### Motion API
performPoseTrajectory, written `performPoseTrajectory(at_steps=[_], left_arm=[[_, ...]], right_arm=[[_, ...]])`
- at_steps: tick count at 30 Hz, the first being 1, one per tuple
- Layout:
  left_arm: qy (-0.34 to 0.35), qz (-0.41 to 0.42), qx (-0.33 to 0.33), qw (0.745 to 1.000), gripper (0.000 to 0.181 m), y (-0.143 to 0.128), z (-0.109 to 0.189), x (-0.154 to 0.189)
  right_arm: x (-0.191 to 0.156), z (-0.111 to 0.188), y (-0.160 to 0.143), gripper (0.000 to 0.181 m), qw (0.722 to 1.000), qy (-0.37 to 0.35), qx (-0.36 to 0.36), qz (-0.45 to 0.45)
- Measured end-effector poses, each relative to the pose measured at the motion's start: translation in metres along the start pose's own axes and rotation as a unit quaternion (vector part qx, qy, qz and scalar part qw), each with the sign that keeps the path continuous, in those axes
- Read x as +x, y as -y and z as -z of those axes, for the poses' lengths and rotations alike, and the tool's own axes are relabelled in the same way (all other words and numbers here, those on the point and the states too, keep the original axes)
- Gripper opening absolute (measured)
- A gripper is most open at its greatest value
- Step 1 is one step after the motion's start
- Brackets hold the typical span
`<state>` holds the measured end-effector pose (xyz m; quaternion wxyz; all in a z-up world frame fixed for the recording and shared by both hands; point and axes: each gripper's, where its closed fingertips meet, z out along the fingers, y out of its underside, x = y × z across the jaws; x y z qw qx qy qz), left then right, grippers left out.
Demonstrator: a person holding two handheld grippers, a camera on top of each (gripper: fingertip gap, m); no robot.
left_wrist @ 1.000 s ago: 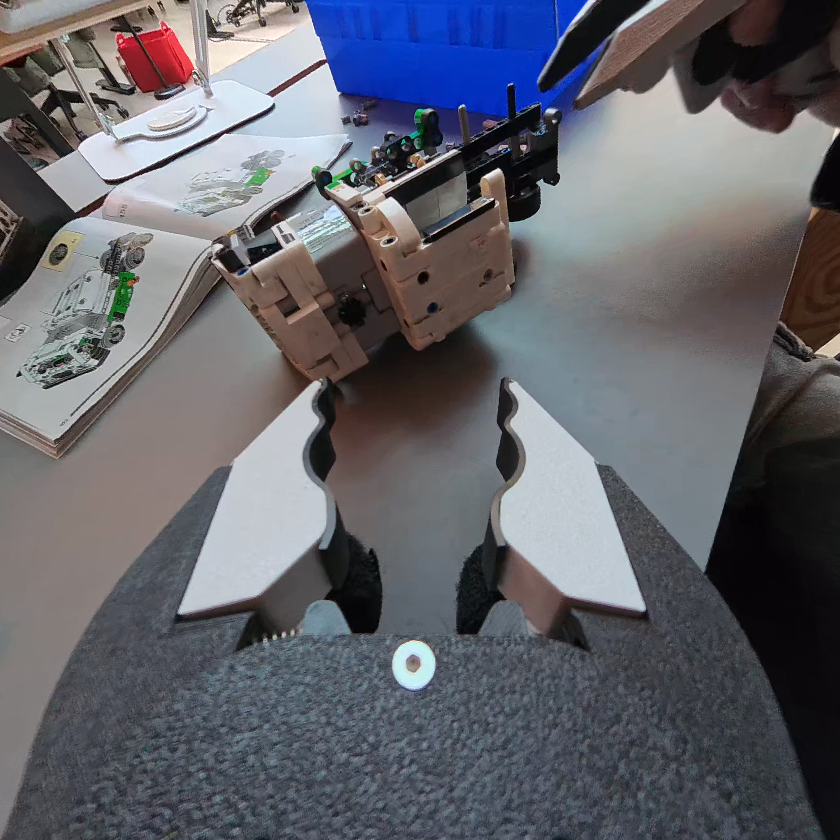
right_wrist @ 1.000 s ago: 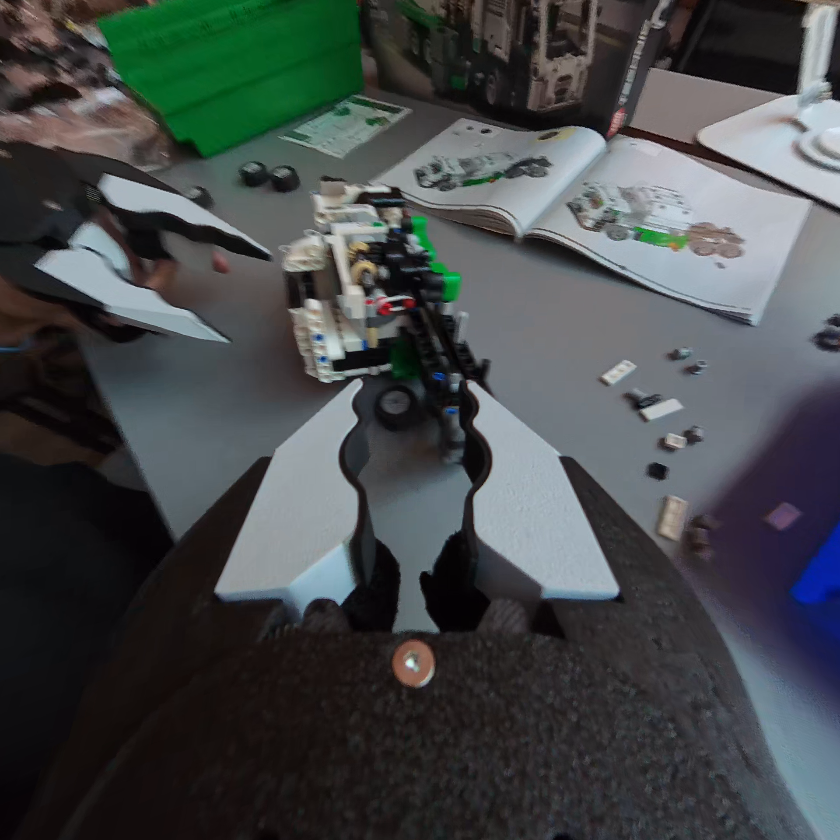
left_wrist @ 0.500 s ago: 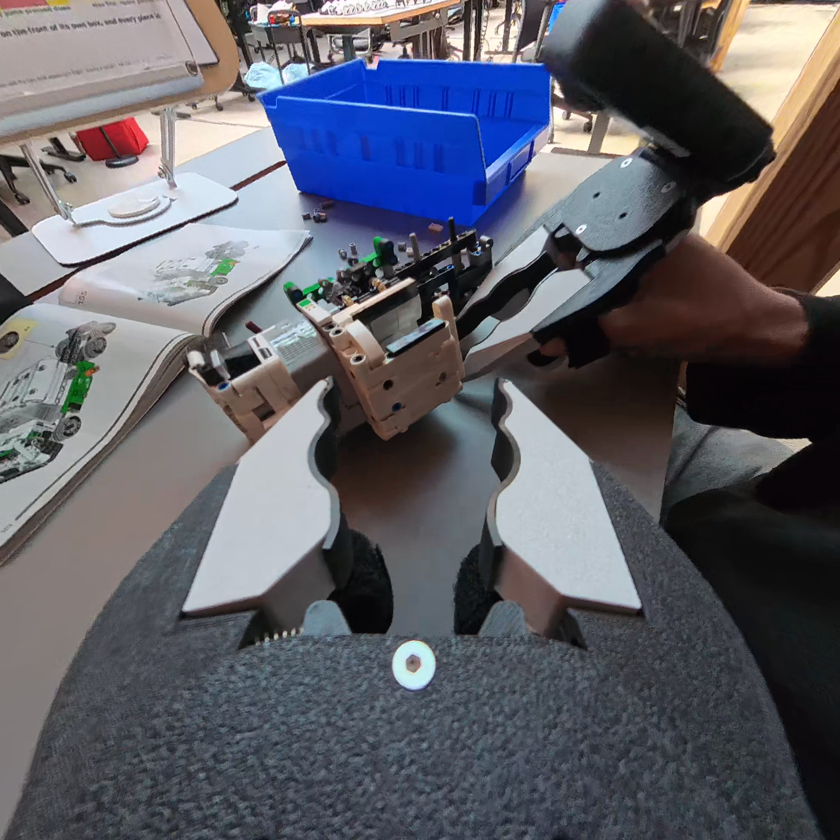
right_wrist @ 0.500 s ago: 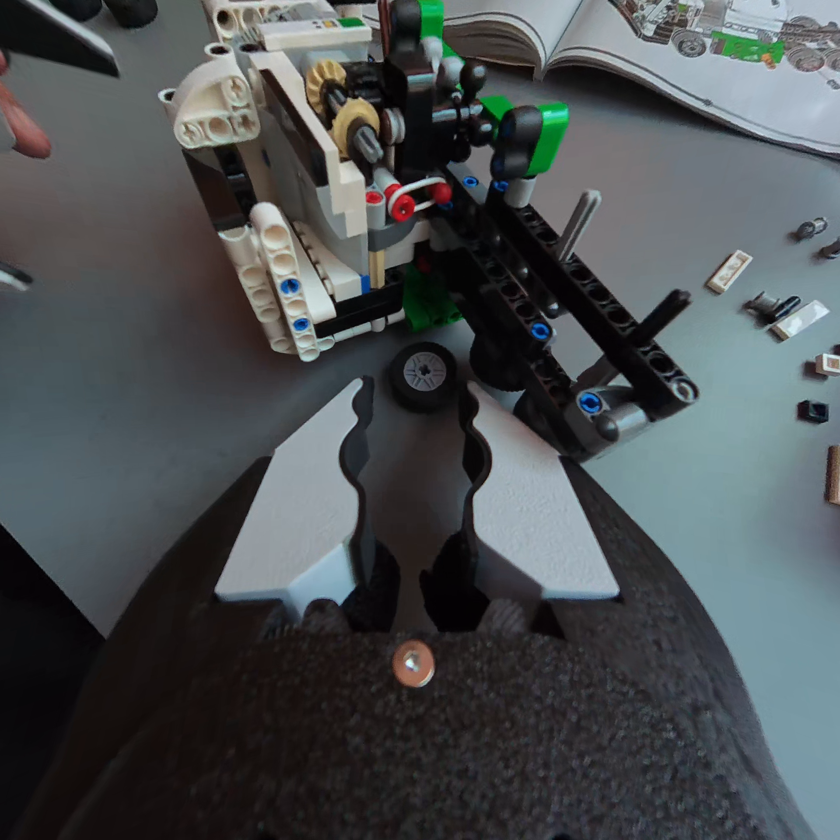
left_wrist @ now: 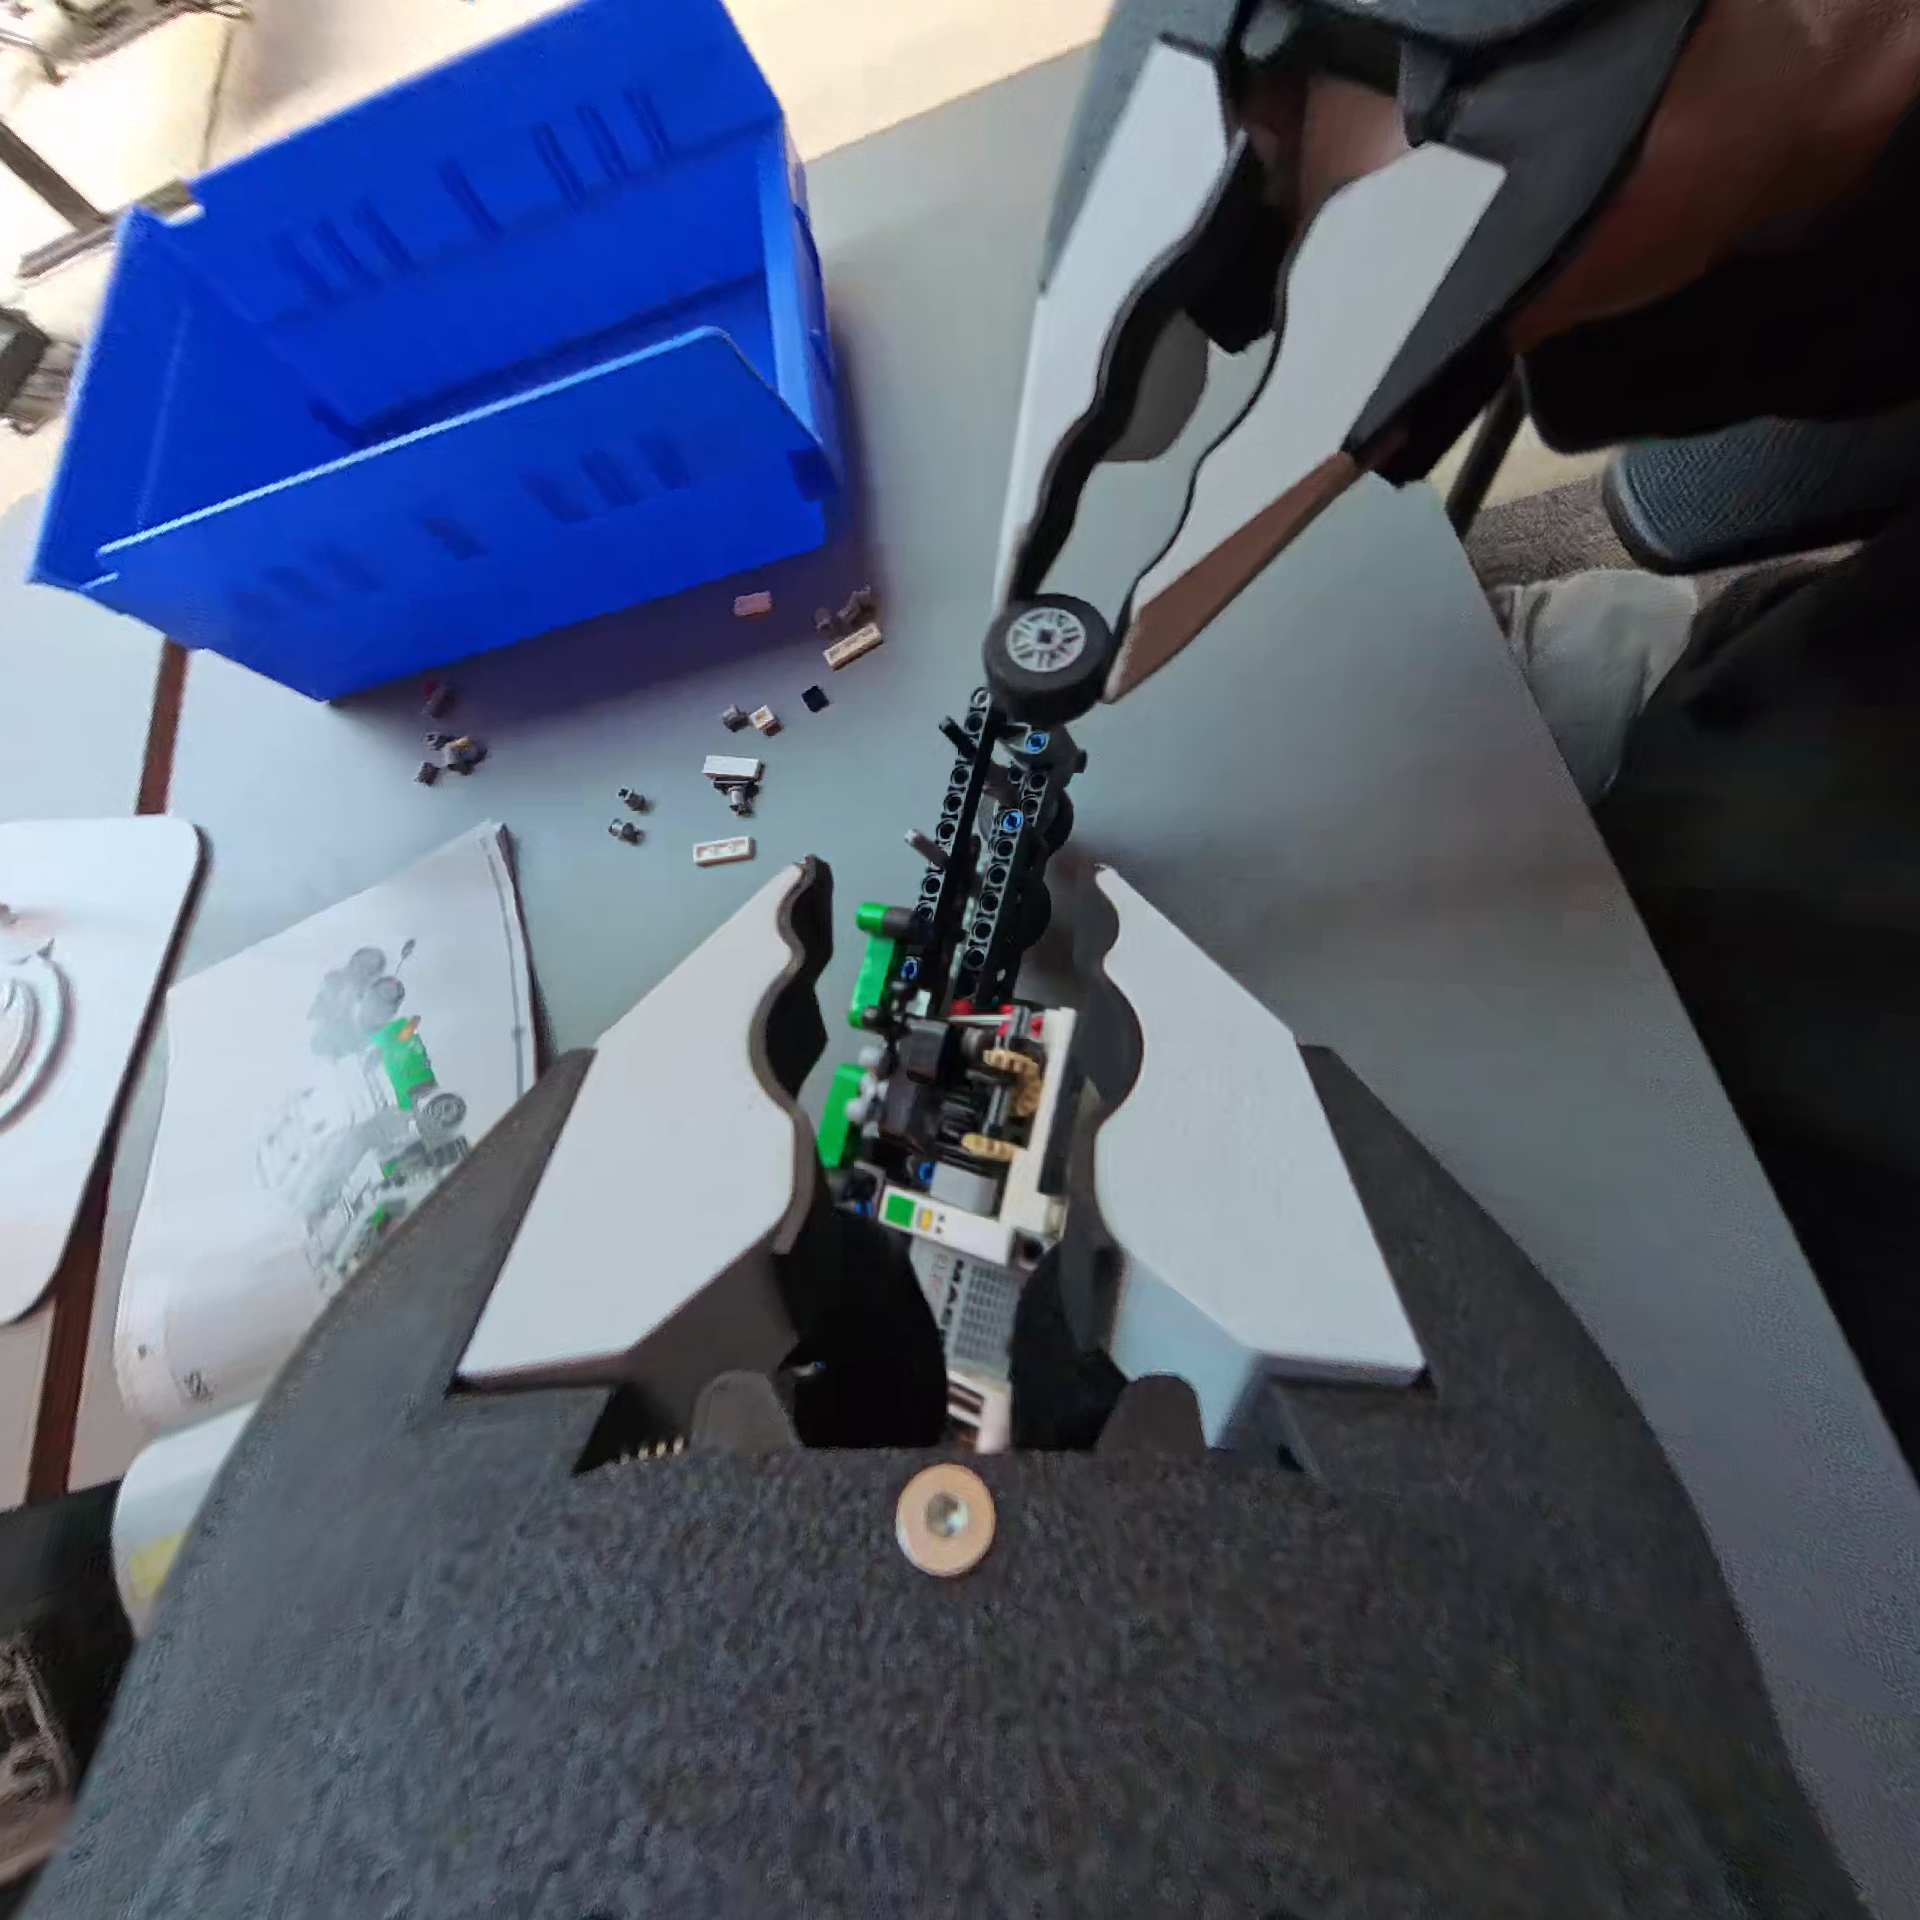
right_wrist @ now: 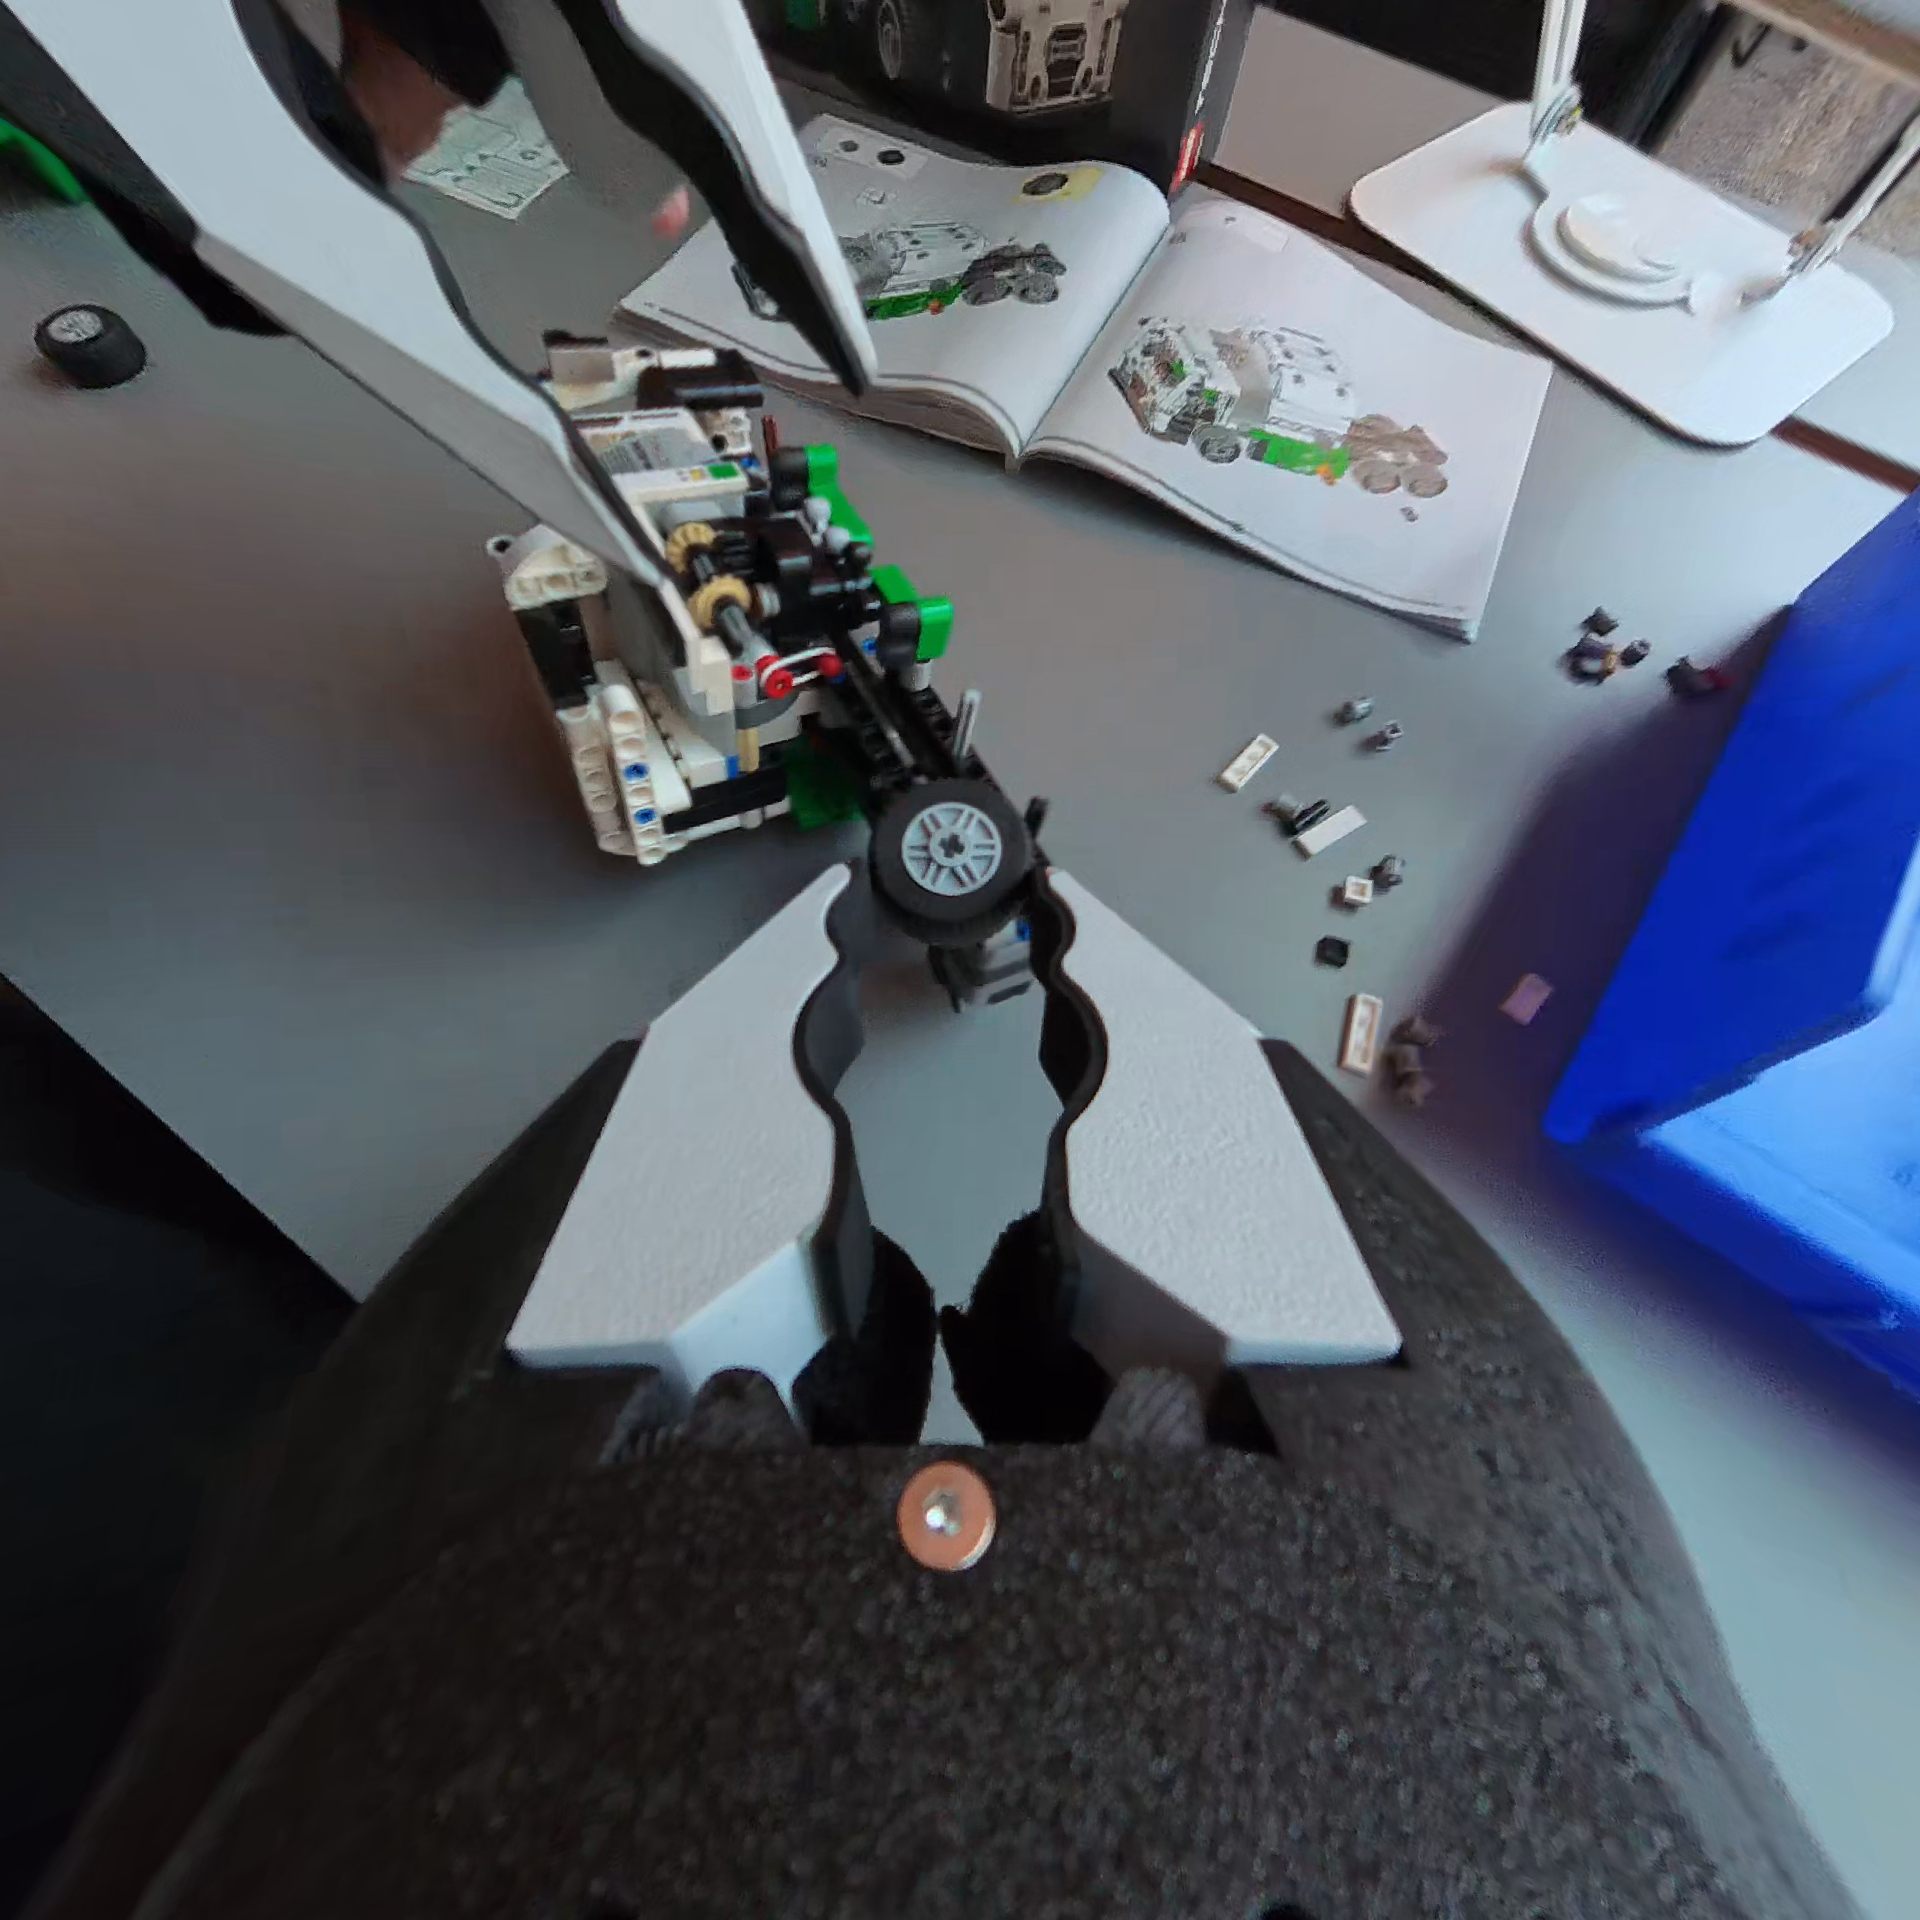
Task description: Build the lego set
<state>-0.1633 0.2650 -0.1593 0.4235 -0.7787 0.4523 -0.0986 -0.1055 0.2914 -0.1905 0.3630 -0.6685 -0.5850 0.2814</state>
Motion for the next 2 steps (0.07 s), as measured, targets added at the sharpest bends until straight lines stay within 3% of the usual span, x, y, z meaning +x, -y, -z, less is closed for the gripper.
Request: performPoseTrajectory(at_steps=[2], left_arm=[[-0.042,-0.022,-0.019,0.999,0.043,0.0021,-0.0162,-0.0044]], right_arm=[[0.0090,-0.0059,0.0056,0.029,1.000,0.017,-0.011,0.010]])
